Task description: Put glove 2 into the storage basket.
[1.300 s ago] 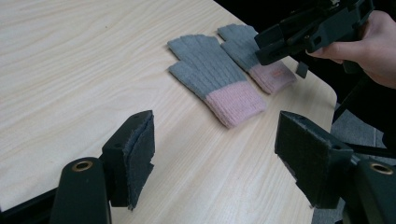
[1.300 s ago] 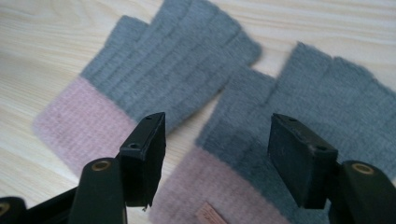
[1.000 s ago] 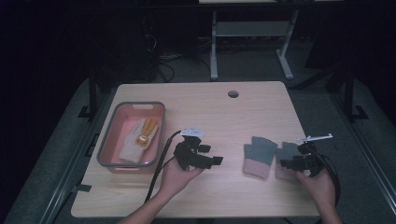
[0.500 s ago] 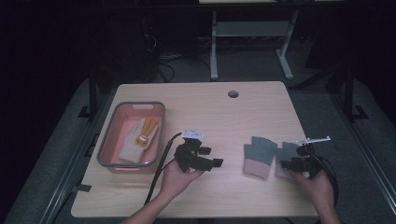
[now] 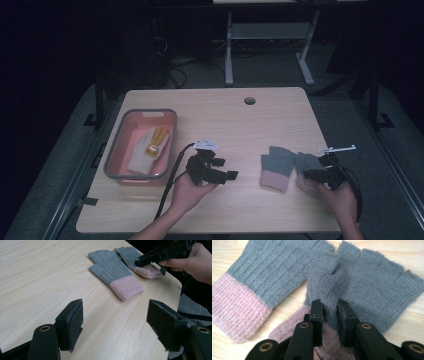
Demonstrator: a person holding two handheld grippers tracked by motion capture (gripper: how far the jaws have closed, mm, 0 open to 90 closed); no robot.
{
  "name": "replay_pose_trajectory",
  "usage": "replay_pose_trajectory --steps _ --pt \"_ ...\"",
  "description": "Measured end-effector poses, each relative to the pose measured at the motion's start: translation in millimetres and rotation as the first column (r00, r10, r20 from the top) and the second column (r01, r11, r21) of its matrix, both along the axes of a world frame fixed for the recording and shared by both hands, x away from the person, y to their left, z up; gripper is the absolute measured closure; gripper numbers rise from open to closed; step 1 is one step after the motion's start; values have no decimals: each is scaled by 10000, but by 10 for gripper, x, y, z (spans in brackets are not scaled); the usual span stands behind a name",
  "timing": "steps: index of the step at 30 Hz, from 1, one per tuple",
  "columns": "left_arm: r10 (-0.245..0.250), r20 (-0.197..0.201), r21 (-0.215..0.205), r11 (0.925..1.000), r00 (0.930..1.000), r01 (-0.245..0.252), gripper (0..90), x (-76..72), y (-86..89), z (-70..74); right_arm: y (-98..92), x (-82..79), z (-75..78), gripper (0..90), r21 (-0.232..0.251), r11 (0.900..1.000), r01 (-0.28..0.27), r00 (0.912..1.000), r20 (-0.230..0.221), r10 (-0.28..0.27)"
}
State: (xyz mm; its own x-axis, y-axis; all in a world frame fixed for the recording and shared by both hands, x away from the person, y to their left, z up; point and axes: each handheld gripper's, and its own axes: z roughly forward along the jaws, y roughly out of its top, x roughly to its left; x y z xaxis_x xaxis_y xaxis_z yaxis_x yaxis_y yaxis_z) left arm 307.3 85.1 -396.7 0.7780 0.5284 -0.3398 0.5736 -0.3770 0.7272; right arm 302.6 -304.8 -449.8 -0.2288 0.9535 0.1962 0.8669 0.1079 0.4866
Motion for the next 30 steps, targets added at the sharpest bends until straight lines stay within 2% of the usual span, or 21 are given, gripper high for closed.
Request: replay_pose_trajectory --steps 4,9,16,22,23,24,25,26,30 --pt "50 -12 -2 10000 10000 -50 292 9 6 1 3 -26 29 776 66 9999 116 9999 85 -117" --pt "65 -4 -12 10000 10000 -65 292 11 2 -2 49 -74 171 778 235 9996 184 9983 543 -197" --pt "28 75 18 10000 10000 -29 292 -7 0 0 329 -65 327 776 259 9990 -378 9954 888 353" --pt "78 59 5 10000 10000 -78 292 -6 32 -6 520 -28 329 770 407 9960 -793 9913 1088 745" --pt "57 43 37 10000 10000 -58 291 -4 33 -11 553 -29 334 770 492 9959 -753 9927 985 701" --pt "61 32 55 10000 10000 -61 291 -4 30 -16 567 -14 326 769 421 9952 -886 9897 1165 832" --pt "70 16 23 10000 10000 -70 291 -6 26 -21 600 -12 335 767 560 9954 -778 9915 1089 713" --pt "73 21 24 10000 10000 -73 291 -7 22 -24 612 6 331 766 533 9942 -938 9886 1232 867" --pt "103 87 -46 9999 9999 -102 292 -11 11 -26 719 70 322 763 680 9926 -1003 9887 1181 918"
